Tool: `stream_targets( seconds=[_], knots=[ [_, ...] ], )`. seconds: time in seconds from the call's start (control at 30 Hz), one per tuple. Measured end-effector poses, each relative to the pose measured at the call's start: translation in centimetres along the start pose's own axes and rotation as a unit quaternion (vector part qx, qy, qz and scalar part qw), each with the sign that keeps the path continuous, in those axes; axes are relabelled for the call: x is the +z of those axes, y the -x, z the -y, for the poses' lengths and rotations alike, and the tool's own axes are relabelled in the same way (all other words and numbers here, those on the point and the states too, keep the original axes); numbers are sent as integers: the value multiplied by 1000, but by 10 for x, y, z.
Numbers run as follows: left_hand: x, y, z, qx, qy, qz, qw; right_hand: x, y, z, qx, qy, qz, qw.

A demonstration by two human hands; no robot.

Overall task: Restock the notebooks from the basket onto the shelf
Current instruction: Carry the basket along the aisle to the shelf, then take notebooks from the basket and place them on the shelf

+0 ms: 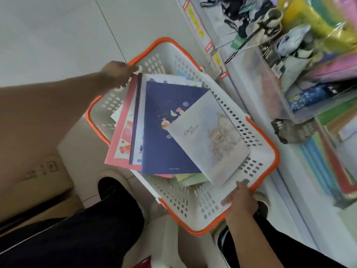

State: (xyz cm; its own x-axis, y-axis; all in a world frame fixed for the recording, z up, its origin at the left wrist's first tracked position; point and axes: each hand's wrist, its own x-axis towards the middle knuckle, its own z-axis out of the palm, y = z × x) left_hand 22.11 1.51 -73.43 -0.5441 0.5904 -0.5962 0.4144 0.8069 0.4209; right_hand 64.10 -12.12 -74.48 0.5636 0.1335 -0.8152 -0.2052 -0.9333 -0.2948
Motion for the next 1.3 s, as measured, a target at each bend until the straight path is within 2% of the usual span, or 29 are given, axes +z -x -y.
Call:
stream_targets(
  seconds=[0.03, 0.07, 0.1, 0.13, 0.17, 0.2, 0.27, 0.3, 0.37, 0.43, 0.5, 0.6, 0.7, 0.73, 0.83, 0.93, 1.0, 1.13, 1.23, 1.27, 1.3],
  knots=[
    [2, 6, -9, 53, -17, -26, 998, -4, 3, 4, -75, 65, -44, 994],
    [1, 17, -17, 114, -43, -93, 988, -7, 8, 13, -169, 132, -107, 971],
    [1, 31, -24, 179, -42, -169, 968, -10, 15, 25, -298, 151, -159, 929],
    [3, 51, -31, 230, -12, -243, 942, -9, 25, 40, -435, 146, -165, 873],
    [7, 69, -39, 248, 31, -271, 930, -2, 37, 57, -550, 161, -107, 813],
    [16, 87, -48, 249, 74, -240, 935, 10, 46, 74, -613, 196, -11, 765],
    [42, 115, -58, 229, 75, -58, 969, 46, 52, 100, -604, 312, 196, 706],
    [56, 122, -62, 214, 60, 21, 975, 64, 51, 112, -598, 373, 254, 663],
    [77, 122, -65, 200, 54, 91, 974, 93, 40, 131, -614, 450, 277, 586],
    [80, 109, -70, 184, 31, 115, 976, 110, 29, 141, -640, 475, 275, 538],
    [74, 99, -75, 151, 26, 153, 976, 115, 17, 141, -640, 464, 281, 544],
    [69, 102, -73, 148, -62, 174, 972, 115, 4, 127, -615, 421, 260, 614],
    [70, 133, -72, 184, -190, 190, 945, 104, 3, 103, -567, 378, 218, 698],
    [72, 145, -72, 193, -220, 196, 936, 95, 2, 94, -541, 384, 220, 715],
    [80, 166, -62, 209, -266, 161, 927, 74, -5, 81, -514, 401, 240, 719],
    [84, 167, -40, 169, -239, 106, 950, 60, -12, 82, -476, 418, 230, 739],
    [88, 166, -34, 134, -213, 106, 962, 57, -20, 77, -435, 413, 244, 762],
    [107, 169, -39, 106, -190, 135, 967, 53, -40, 70, -416, 392, 273, 774],
    [119, 175, -36, 123, -210, 102, 964, 49, -39, 73, -427, 416, 223, 771],
    [120, 174, -34, 115, -150, 99, 977, 47, -40, 75, -430, 423, 209, 770],
    [120, 172, -34, 91, -31, 106, 990, 45, -40, 78, -429, 425, 197, 773]
  ],
)
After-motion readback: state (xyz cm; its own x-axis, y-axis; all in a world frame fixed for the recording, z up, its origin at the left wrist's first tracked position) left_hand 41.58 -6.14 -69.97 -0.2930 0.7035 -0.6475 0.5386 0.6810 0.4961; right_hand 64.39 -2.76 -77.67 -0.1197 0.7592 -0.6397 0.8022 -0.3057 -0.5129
